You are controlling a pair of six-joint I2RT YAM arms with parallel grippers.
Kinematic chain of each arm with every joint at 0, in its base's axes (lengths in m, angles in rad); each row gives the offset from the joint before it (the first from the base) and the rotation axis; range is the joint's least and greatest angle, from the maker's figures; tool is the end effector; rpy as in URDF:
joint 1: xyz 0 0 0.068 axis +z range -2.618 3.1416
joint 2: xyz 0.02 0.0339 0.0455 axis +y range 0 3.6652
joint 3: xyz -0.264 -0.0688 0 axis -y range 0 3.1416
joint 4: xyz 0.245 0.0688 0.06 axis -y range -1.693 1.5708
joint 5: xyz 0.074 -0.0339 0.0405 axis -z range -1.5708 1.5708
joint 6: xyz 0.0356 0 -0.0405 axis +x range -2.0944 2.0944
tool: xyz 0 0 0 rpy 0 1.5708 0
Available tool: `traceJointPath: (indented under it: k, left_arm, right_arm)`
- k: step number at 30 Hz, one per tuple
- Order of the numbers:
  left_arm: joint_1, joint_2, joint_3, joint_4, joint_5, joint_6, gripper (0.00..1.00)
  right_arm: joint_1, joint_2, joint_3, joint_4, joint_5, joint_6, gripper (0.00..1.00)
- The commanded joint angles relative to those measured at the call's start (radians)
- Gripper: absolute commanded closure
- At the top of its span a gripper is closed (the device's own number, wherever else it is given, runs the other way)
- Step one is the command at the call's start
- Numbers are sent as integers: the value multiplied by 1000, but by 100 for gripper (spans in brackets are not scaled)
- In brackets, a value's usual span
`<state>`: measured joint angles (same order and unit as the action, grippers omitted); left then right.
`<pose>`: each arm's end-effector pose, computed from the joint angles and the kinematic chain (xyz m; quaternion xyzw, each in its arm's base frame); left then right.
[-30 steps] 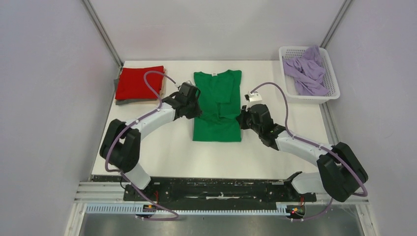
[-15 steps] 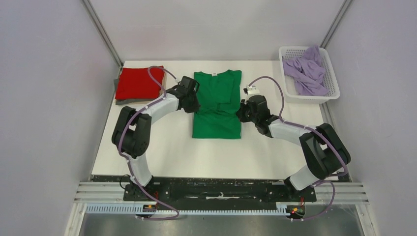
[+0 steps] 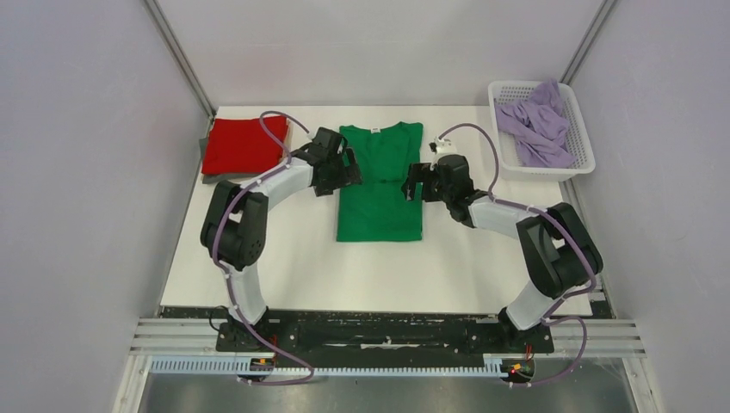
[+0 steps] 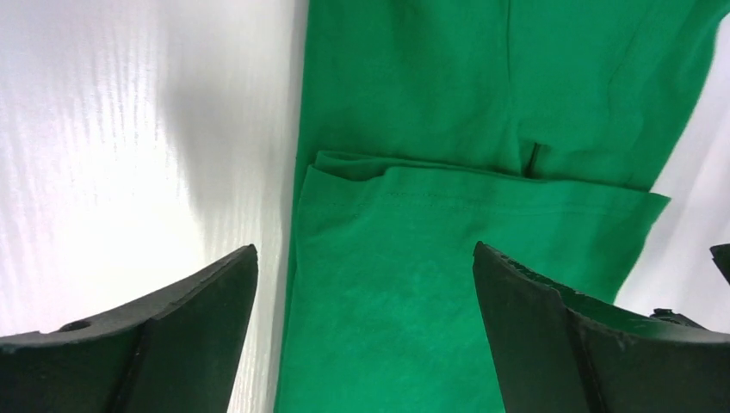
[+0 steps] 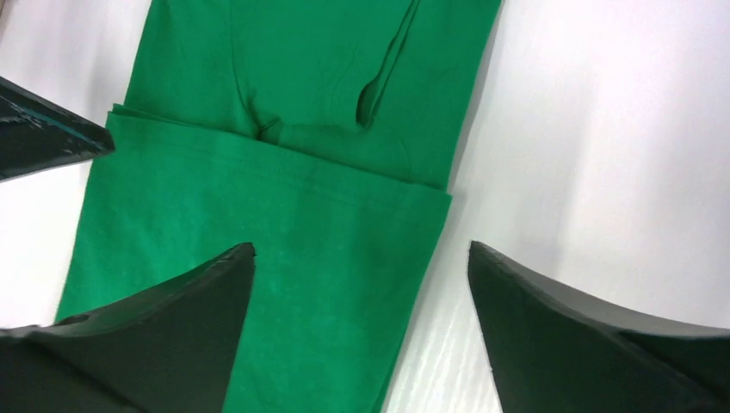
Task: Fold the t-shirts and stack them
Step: Fold the folded rectangular tshirt in 1/3 of the way, then grab one side of the 2/3 rectangular tshirt with both arms
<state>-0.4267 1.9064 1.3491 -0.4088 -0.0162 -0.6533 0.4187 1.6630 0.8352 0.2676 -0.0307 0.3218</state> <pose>0.3725 -0.1687 0.1940 -0.1103 0.9482 -0.1465 0.2594 0.3166 0.1421 0.1783 -0.0498 0.8735 0.1877 0.4464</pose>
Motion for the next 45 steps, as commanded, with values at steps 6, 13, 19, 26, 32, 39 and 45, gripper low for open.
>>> traceJointPath:
  k: [6, 13, 19, 26, 32, 39, 45]
  left_arm:
    - [14, -251, -107, 36, 12, 34, 0]
    - [7, -458, -439, 110, 98, -87, 0]
    - [-10, -475, -599, 176, 190, -131, 6]
    - [-20, -401, -637, 226, 258, -147, 45]
    - [-29, -358, -645, 239, 256, -151, 50]
    - [-30, -295, -614, 248, 259, -133, 91]
    - [-35, -281, -627, 259, 229, -136, 98]
  right_arm:
    - [-5, -188, -78, -18, -50, 7, 2]
    - [-3, -352, -319, -52, -70, 122, 2]
    - [16, -364, -434, -4, -167, 158, 5]
    - [40, -325, -450, 14, -151, 171, 24]
    - [54, -305, -465, 30, -156, 181, 39]
    - [64, -247, -456, 53, -179, 183, 52]
    - [71, -201, -436, 61, -162, 180, 64]
